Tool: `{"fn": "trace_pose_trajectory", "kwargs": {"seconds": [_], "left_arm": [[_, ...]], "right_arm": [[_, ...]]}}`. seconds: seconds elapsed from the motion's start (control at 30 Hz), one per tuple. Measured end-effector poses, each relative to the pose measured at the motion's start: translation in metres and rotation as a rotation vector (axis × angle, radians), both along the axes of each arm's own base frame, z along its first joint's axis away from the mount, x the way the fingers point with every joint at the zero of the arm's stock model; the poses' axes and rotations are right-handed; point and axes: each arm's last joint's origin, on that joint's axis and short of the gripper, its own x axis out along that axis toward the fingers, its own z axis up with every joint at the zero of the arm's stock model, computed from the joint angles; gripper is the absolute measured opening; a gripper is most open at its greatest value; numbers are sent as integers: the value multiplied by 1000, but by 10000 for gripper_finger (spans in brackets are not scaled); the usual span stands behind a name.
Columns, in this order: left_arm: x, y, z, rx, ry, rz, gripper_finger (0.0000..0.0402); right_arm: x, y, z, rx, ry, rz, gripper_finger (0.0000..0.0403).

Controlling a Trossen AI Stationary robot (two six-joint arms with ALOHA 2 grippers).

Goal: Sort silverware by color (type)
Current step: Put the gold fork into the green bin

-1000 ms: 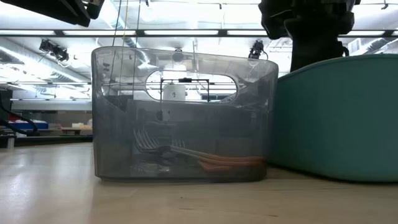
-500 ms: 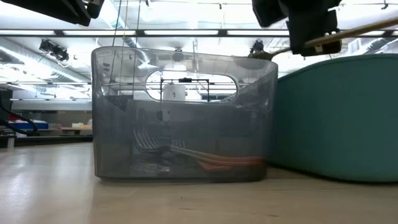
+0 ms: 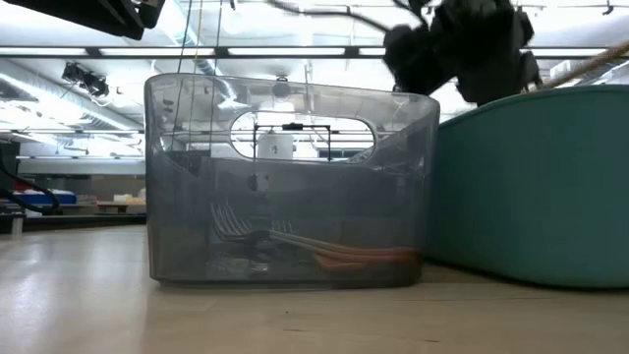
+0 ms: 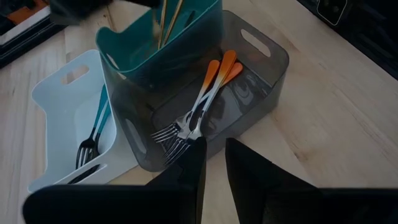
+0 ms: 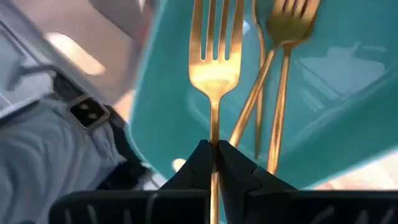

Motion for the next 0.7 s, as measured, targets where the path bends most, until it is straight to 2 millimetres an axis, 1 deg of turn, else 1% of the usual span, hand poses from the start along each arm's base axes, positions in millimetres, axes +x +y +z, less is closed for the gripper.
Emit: {"fn": "trace_pose_trajectory", "kwargs": {"seconds": [0.13,0.3,0.47,0.7], "left_arm": [[0,0,0,7,-1,-6,68],[0,0,0,6,0,-5,68],[0,0,0,6,2,-5,68],[-1,0,-1,-1,9,3,68]], "right_arm": [[7,-2,-21,-5,64,19,18],[13,-8,-36,-45,94,-1,19],[16,-10,-40,-72,76,-4,37],[18,-13,-36,-109,40,-13,93]]}}
